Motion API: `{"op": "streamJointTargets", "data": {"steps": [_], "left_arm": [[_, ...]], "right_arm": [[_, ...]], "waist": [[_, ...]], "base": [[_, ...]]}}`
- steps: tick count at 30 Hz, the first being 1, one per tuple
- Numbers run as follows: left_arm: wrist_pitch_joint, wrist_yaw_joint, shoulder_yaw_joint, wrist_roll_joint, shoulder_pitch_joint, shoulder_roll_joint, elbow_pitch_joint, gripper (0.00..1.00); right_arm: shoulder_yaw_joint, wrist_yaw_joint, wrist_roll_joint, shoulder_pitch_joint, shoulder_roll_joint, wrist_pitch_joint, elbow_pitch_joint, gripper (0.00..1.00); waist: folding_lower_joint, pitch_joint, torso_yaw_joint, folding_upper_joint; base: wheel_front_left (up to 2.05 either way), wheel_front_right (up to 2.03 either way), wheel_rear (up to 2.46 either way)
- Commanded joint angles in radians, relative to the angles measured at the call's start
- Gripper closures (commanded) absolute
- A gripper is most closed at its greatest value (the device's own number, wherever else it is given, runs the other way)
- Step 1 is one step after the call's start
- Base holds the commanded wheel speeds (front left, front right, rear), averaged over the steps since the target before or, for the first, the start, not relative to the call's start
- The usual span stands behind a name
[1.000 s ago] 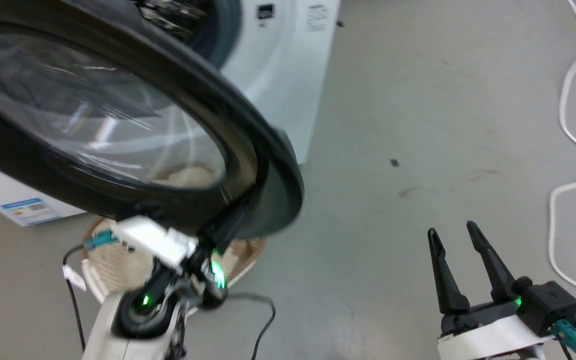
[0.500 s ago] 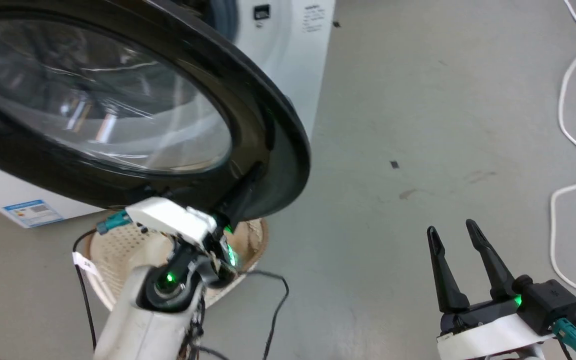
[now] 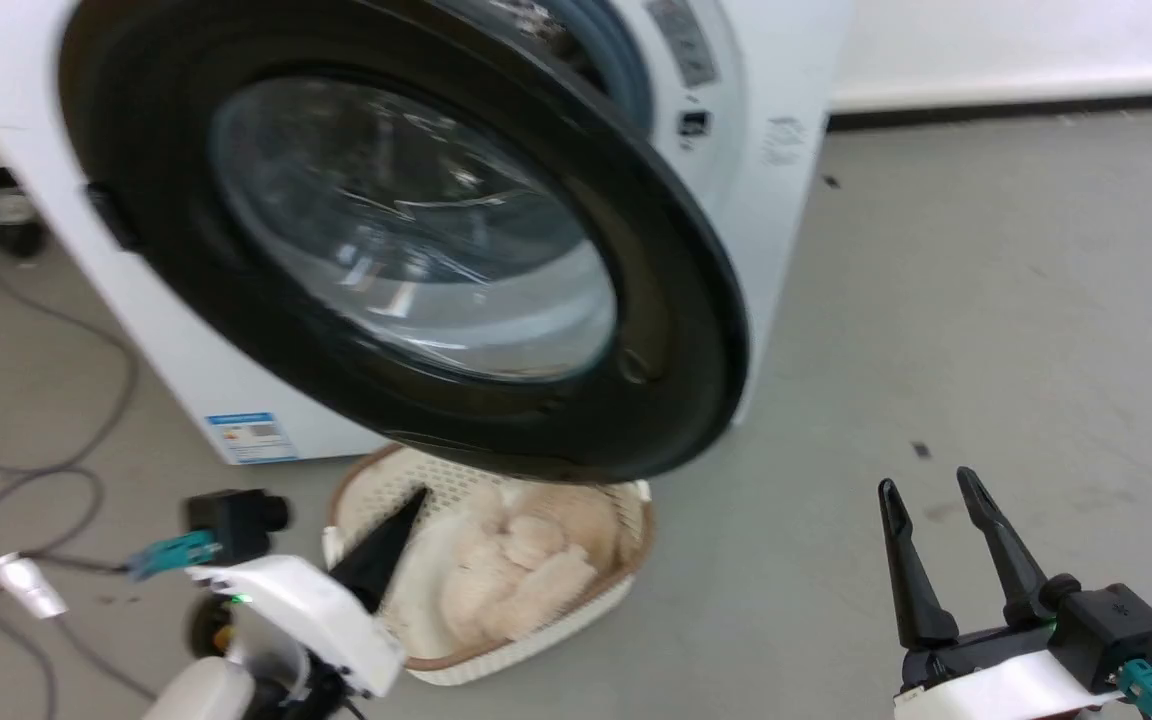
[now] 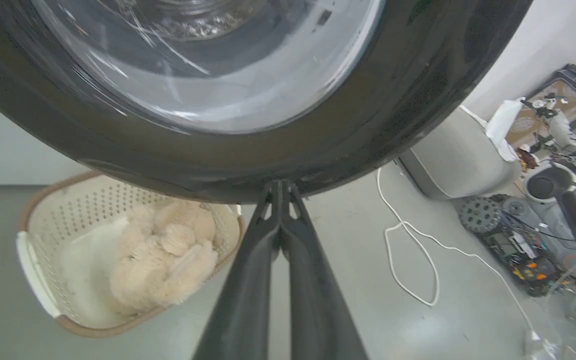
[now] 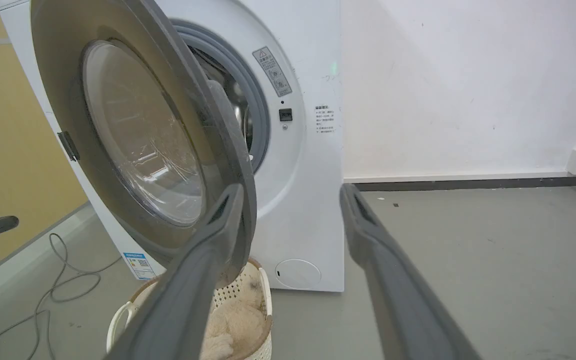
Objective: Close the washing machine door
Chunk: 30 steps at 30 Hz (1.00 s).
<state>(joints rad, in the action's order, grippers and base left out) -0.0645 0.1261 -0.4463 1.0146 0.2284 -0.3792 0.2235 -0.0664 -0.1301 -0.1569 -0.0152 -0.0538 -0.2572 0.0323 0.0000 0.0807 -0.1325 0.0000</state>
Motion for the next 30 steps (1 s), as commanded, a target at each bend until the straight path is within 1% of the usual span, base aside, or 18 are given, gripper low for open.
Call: {"op": "streamJointTargets", "data": {"steps": [1,2,4,6,8,11,15,17,18,19,20,25,30], "left_arm": [[0.091,0.002,0.007,-0.069,-0.01,-0.018,0.002,1.0],[0.143,-0.005,0.019,-0.098,-0.011,-0.021,0.004,1.0],[0.253,-0.037,0.056,-0.147,-0.016,-0.021,0.008,1.0],[0.301,-0.062,0.073,-0.211,-0.026,-0.027,0.008,1.0],[0.32,-0.08,0.099,-0.256,-0.048,-0.018,-0.008,1.0],[0.325,-0.094,0.168,-0.31,-0.095,0.018,-0.066,1.0],[0.326,-0.114,0.234,-0.475,-0.183,0.061,-0.156,1.0],[0.326,-0.118,0.249,-0.535,-0.229,0.088,-0.179,1.0],[0.326,-0.121,0.25,-0.587,-0.267,0.107,-0.182,0.98],[0.326,-0.123,0.249,-0.609,-0.282,0.114,-0.18,0.18],[0.326,-0.124,0.248,-0.629,-0.294,0.121,-0.176,0.0],[0.326,-0.116,0.258,-0.694,-0.323,0.151,-0.167,0.0],[0.326,-0.108,0.282,-0.727,-0.328,0.179,-0.178,0.0]], "right_arm": [[0.003,-0.001,0.004,-0.013,0.001,-0.005,-0.001,0.0],[0.002,-0.001,0.005,-0.015,0.001,-0.005,-0.001,0.0],[-0.001,-0.001,0.005,-0.018,0.001,-0.005,-0.002,0.0],[-0.005,-0.001,0.005,-0.021,0.0,-0.005,-0.002,0.0],[-0.011,-0.001,0.004,-0.024,-0.002,-0.005,-0.002,0.0],[-0.017,-0.001,0.012,-0.027,-0.008,-0.005,-0.002,0.0],[-0.022,-0.001,0.007,-0.031,-0.008,-0.005,-0.001,0.0],[-0.031,-0.001,0.004,-0.032,-0.008,-0.005,0.0,0.0],[-0.036,-0.001,0.004,-0.034,-0.008,-0.005,0.001,0.0],[-0.039,-0.001,0.003,-0.036,-0.008,-0.005,0.002,0.0],[-0.041,-0.001,0.001,-0.038,-0.008,-0.005,0.003,0.0],[-0.051,-0.001,-0.001,-0.044,-0.008,-0.005,0.01,0.0],[-0.056,-0.001,-0.001,-0.044,-0.008,-0.005,0.016,0.0]], "waist": [[0.0,-0.04,0.052,0.0],[0.0,-0.047,0.062,0.0],[0.0,-0.058,0.08,0.0],[0.0,-0.068,0.096,0.0],[0.0,-0.076,0.108,0.0],[0.0,-0.082,0.123,0.0],[0.0,-0.086,0.135,0.0],[0.0,-0.086,0.139,0.0],[0.0,-0.087,0.143,0.0],[0.0,-0.087,0.145,0.0],[0.0,-0.087,0.146,0.0],[0.0,-0.085,0.158,0.0],[0.0,-0.082,0.168,0.0]], "base": [[0.0,0.0,0.0],[0.0,0.0,0.0],[0.0,0.0,0.0],[0.0,0.0,0.0],[0.0,0.0,0.0],[0.0,0.0,0.0],[0.0,0.0,0.0],[0.0,0.0,0.0],[0.0,0.0,0.0],[0.0,0.0,0.0],[0.0,0.0,0.0],[0.0,0.0,0.0],[0.0,0.0,0.0]]}}
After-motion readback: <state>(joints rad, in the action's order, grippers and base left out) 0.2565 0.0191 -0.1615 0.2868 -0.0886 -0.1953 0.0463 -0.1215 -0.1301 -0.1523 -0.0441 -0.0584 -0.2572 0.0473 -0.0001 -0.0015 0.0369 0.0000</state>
